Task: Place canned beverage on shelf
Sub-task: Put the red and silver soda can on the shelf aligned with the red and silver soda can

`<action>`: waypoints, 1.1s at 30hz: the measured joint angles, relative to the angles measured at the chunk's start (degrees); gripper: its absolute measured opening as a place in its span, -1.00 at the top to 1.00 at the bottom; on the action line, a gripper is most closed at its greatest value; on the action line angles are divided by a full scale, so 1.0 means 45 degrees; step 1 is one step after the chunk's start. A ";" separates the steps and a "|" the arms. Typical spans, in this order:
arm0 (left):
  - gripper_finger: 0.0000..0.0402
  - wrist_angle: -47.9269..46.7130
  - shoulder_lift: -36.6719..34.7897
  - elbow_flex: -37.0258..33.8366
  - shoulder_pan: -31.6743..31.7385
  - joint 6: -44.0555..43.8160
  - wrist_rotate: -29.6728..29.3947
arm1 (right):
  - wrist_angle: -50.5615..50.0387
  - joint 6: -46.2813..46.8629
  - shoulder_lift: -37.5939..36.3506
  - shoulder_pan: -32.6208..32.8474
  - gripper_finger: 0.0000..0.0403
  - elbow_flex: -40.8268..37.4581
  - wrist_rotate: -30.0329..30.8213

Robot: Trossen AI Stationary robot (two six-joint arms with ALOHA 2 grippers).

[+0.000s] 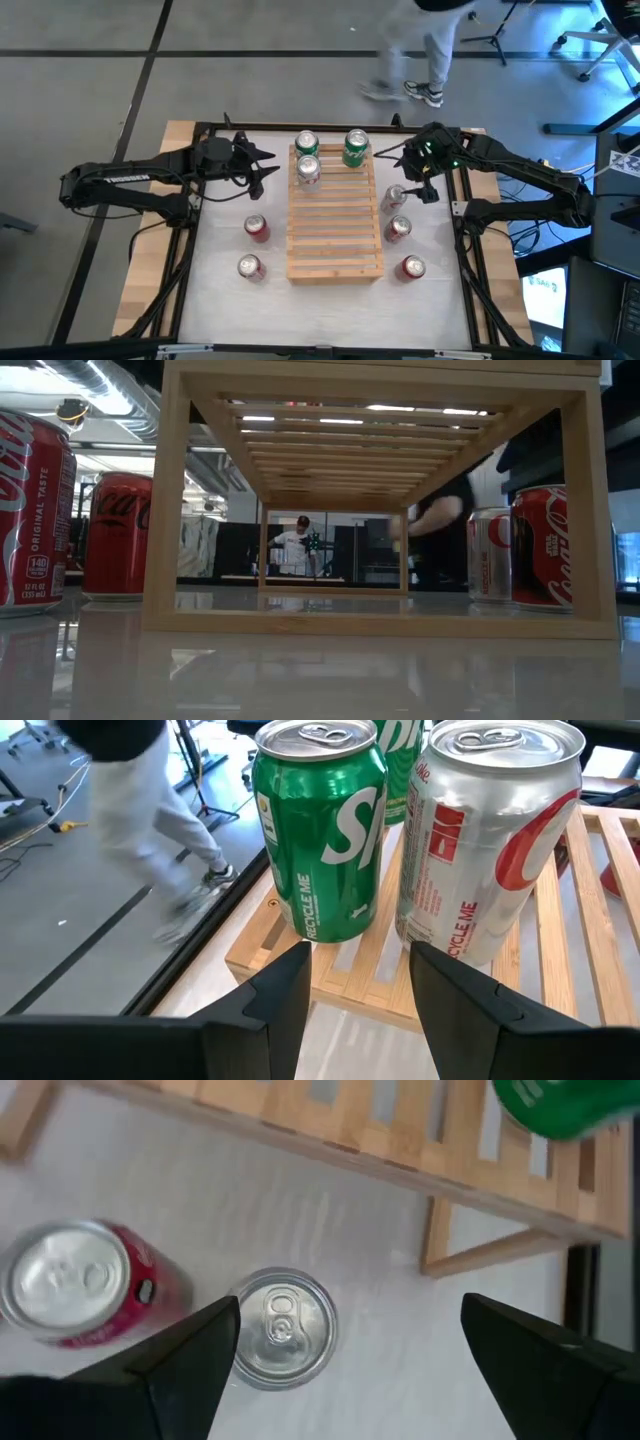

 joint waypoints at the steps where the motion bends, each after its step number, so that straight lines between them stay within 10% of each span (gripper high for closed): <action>1: 0.19 0.0000 0.0000 0.0000 0.0000 0.0000 0.0000 | 0.0000 -0.0349 0.0006 0.0000 -0.87 0.0000 0.0000; 33: 0.19 -0.0005 0.0005 0.0000 -0.0005 -0.0024 -0.0001 | -0.1143 -0.2501 0.2664 0.2404 -0.87 0.0015 0.2448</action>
